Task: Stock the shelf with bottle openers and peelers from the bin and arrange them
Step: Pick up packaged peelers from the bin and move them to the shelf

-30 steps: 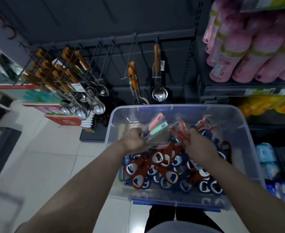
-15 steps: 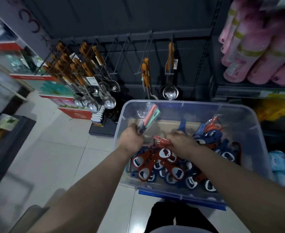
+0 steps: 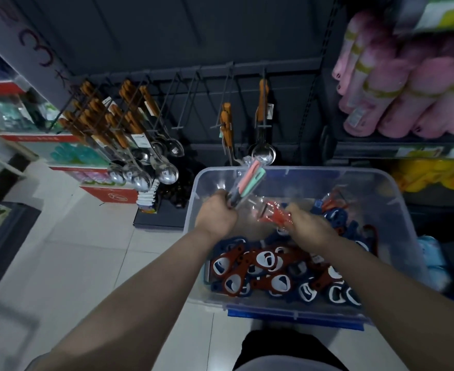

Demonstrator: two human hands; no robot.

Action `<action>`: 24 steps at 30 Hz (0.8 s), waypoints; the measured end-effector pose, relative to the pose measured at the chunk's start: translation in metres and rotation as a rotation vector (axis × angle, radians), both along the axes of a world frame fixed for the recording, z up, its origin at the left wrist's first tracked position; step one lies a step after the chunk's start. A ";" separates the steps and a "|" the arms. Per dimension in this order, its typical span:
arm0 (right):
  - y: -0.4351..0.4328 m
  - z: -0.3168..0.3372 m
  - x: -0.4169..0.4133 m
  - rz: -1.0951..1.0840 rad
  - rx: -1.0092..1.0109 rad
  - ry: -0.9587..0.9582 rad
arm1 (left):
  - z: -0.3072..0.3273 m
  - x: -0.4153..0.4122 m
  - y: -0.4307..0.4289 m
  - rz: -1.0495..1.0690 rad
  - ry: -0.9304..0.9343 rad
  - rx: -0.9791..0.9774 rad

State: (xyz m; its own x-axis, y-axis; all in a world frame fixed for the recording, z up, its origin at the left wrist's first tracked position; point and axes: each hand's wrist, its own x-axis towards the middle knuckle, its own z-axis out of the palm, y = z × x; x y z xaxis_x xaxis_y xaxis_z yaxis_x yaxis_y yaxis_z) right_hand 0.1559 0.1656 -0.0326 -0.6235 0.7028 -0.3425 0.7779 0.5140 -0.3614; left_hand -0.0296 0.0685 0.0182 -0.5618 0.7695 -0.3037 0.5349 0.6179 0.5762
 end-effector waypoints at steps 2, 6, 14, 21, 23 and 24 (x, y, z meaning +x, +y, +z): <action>0.007 0.014 0.009 -0.174 0.014 0.112 | 0.004 0.003 0.009 -0.022 -0.016 0.046; 0.008 0.037 0.041 -0.494 0.002 0.238 | 0.013 0.025 0.037 -0.084 -0.156 0.088; -0.038 0.089 0.153 -1.017 0.123 0.362 | 0.045 0.147 0.071 -0.413 -0.381 0.121; -0.127 0.124 0.296 -1.397 0.260 0.360 | 0.068 0.316 0.064 -0.774 -0.434 0.164; -0.163 0.133 0.342 -1.502 0.306 0.374 | 0.073 0.372 0.042 -0.900 -0.479 0.167; -0.185 0.139 0.365 -1.562 0.335 0.383 | 0.077 0.403 0.030 -0.975 -0.500 0.176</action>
State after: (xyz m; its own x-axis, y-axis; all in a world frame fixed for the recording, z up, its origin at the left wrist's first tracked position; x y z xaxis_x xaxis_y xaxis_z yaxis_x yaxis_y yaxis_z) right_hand 0.5210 -0.0199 0.1068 0.7112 0.7007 -0.0565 0.4833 -0.5458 -0.6845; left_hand 0.3734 0.0981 0.0947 0.4628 0.8700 -0.1701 0.4301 -0.0526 0.9012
